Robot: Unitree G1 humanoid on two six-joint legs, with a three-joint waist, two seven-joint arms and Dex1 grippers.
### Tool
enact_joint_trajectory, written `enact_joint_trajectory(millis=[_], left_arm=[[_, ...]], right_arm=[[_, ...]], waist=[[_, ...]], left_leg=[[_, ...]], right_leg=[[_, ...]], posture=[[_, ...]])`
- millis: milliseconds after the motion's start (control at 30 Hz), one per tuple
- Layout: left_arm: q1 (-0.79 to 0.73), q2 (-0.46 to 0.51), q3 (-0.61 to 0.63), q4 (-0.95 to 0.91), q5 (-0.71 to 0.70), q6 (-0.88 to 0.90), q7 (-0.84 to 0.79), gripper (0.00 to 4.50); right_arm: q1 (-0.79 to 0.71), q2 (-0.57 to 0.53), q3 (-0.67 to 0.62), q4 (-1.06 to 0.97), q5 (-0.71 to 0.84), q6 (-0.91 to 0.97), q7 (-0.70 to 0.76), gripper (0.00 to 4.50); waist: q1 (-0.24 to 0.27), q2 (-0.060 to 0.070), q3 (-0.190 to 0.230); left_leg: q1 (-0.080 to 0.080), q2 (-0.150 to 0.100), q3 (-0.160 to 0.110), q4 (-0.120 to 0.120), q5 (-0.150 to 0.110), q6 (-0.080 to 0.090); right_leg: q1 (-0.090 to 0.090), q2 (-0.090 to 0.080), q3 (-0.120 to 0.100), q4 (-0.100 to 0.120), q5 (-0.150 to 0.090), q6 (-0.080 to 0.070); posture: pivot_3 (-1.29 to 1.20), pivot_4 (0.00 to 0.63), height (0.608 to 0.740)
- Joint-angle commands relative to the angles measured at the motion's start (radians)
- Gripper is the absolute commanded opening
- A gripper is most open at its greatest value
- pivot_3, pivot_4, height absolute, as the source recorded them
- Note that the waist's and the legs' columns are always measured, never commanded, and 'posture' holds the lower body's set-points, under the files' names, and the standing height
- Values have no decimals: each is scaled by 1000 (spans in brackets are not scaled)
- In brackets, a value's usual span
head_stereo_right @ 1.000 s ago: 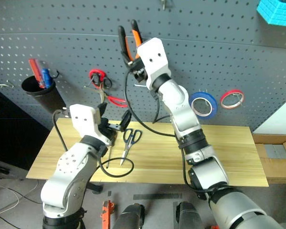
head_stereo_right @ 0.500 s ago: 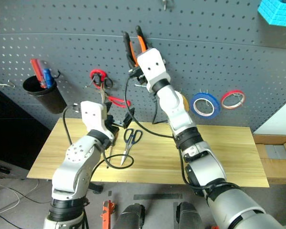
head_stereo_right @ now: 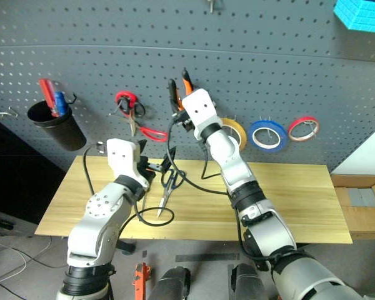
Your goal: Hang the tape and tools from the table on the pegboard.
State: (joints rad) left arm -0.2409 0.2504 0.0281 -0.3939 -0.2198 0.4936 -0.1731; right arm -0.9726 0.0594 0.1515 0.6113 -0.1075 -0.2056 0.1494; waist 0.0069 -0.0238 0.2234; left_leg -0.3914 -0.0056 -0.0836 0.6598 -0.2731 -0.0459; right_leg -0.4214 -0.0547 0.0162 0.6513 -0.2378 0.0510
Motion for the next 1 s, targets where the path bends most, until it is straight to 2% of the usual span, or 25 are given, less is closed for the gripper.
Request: enact_joint_trajectory(millis=[33,200,233,367,567,667,833,1000], left_arm=[[4,10,12,-50,4,-9,-9,4500],[9,8,7,-48,13,-5,-8,4500],[13,9,5,-46,18,-3,-6,4500],[45,11,0,-24,61,-2,20,4500],[129,-15,-35,28,171,29,113,4500],[159,-34,-23,69,182,52,132,4500],[154,-36,-27,241,207,41,129,4500],[88,-57,-5,455,219,55,164,4500]], right_arm=[[-33,12,17,4,-13,25,13,2906],[-29,-3,-1,-22,11,57,44,4357],[-15,-17,-8,-54,19,70,58,4472],[80,-107,16,-236,37,91,186,4472],[325,-271,53,-635,103,196,389,4472],[435,-344,83,-781,134,204,481,4472],[616,-467,170,-851,126,67,616,4472],[686,-481,240,-805,115,-56,675,4472]], waist=[[-3,0,0],[-8,1,2],[-8,1,2],[-5,2,4],[-12,8,14],[-26,9,22],[-46,6,41],[-61,3,68]], left_leg=[[0,0,0,0,0,0],[0,0,0,0,0,0],[0,0,0,0,0,0],[-2,0,-1,0,0,0],[-3,0,-1,0,-1,2],[-3,1,-1,1,-1,2],[-1,1,-1,1,-2,3],[-1,0,0,2,-2,3]], right_leg=[[0,0,0,0,0,0],[0,0,0,0,0,0],[0,0,0,0,0,0],[0,0,-1,-2,0,0],[0,0,-1,-3,0,0],[0,0,-1,-2,0,0],[2,0,-1,-2,-1,1],[1,0,-1,-1,-1,1]], posture=[[132,232,740],[122,234,740],[118,236,740],[82,246,740],[14,270,740],[-18,289,740],[-56,320,740],[-54,345,740]])
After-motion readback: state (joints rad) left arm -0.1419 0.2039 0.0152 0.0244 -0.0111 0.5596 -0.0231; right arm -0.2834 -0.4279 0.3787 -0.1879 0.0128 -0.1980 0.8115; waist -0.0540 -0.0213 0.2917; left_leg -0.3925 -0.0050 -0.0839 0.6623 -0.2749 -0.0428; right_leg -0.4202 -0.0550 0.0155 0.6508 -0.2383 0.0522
